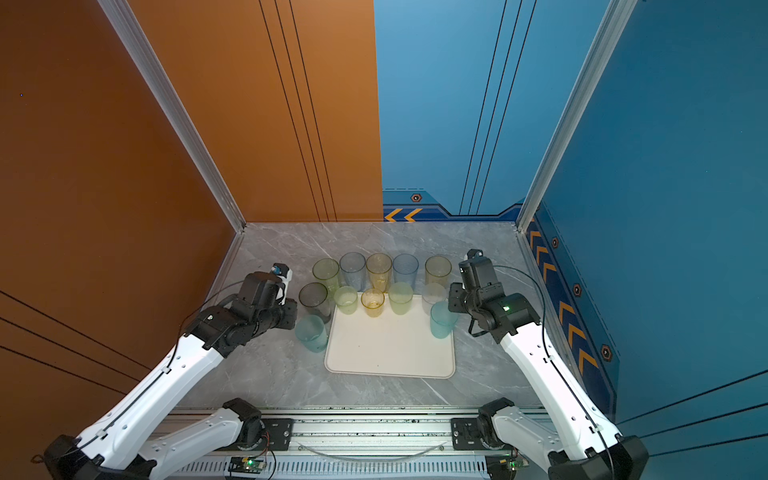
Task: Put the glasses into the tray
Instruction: 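Draw the right gripper up while the left gripper moves over the other teal cup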
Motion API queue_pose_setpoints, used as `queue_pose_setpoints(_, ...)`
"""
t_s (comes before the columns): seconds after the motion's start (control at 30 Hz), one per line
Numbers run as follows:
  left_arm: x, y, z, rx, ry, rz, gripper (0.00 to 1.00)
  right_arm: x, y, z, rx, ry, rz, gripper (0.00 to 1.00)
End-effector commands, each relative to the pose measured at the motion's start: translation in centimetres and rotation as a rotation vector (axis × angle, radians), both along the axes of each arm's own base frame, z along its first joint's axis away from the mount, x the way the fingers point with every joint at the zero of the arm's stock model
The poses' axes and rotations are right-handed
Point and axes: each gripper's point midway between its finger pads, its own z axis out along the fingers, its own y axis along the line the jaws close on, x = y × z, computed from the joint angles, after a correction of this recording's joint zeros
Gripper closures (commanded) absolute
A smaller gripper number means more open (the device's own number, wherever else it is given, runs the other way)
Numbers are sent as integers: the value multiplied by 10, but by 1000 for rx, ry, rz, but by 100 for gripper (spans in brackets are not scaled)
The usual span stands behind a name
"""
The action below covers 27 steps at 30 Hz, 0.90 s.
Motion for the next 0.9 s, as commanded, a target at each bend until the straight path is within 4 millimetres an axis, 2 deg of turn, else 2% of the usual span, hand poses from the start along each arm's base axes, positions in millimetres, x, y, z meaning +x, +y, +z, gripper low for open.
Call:
queue_pose_setpoints(0.0, -11, 2, -8, -27, 39, 20, 75, 1, 12, -8, 40, 7, 32, 59)
queue_pose_setpoints(0.33, -13, 4, -7, -27, 40, 44, 76, 7, 21, -8, 50, -4, 64, 58)
queue_pose_setpoints(0.87, -43, -2, -22, -43, 148, 43, 74, 6, 27, -13, 48, 10, 113, 58)
